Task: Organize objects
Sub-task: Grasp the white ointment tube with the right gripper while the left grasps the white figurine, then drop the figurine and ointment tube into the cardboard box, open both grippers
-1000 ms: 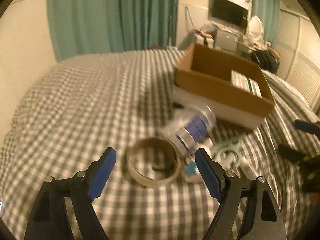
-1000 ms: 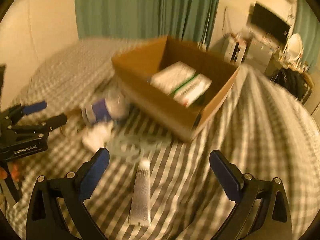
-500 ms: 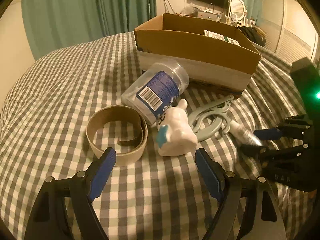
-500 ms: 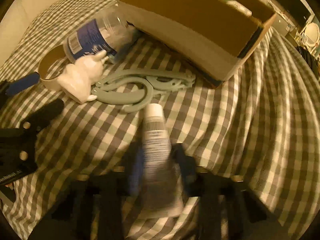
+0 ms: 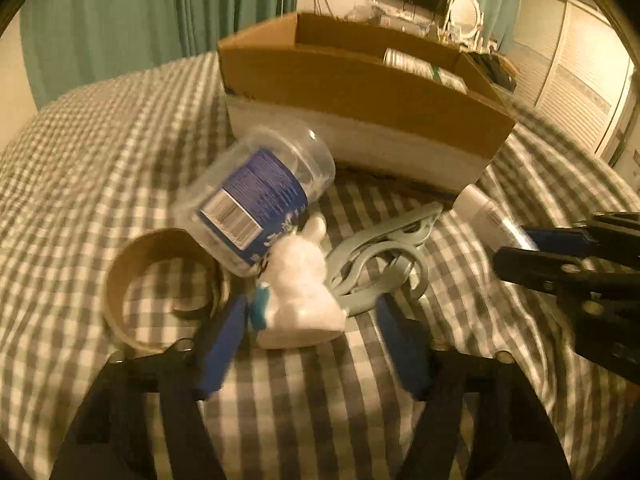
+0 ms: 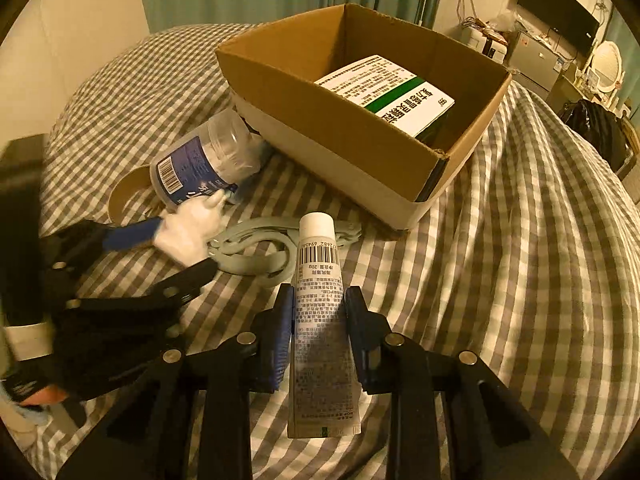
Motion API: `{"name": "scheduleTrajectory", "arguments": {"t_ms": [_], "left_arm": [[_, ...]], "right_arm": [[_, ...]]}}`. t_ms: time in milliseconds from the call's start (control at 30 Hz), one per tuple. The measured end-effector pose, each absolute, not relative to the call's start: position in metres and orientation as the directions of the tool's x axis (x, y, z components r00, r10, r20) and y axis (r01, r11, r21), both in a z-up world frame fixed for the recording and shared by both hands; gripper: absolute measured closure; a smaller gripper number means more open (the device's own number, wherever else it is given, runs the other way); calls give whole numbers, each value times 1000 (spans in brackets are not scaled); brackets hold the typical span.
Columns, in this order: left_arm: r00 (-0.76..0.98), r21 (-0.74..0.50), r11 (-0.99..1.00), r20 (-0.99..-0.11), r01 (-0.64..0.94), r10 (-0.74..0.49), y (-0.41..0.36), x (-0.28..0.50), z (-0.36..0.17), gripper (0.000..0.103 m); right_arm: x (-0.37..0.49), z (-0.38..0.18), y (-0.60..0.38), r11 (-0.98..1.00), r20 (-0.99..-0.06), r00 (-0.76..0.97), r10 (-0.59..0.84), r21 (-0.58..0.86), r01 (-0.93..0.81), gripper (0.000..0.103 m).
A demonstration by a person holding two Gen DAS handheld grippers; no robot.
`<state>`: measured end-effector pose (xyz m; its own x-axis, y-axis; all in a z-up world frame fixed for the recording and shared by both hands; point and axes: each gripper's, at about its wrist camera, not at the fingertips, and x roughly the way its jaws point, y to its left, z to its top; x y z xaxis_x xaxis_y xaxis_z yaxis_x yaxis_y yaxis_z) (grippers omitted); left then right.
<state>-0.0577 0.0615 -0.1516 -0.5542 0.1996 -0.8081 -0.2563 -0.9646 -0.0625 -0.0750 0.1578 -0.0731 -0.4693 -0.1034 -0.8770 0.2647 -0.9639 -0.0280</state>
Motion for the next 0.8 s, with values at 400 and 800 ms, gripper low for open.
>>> {"name": "scheduleTrajectory", "arguments": {"t_ms": [400,800], "left_arm": [[-490,-115,-957,-838,-267,238,64,-69,-162,49],[-484,-191,-953,-827,-235,286,66,-87,-164,31]], "right_arm": [[-74,-76,149,-963,-873,-479,-91,-45,265,77],[-80,-81,144,-959,-887,-452,-95,-40,280,77]]}}
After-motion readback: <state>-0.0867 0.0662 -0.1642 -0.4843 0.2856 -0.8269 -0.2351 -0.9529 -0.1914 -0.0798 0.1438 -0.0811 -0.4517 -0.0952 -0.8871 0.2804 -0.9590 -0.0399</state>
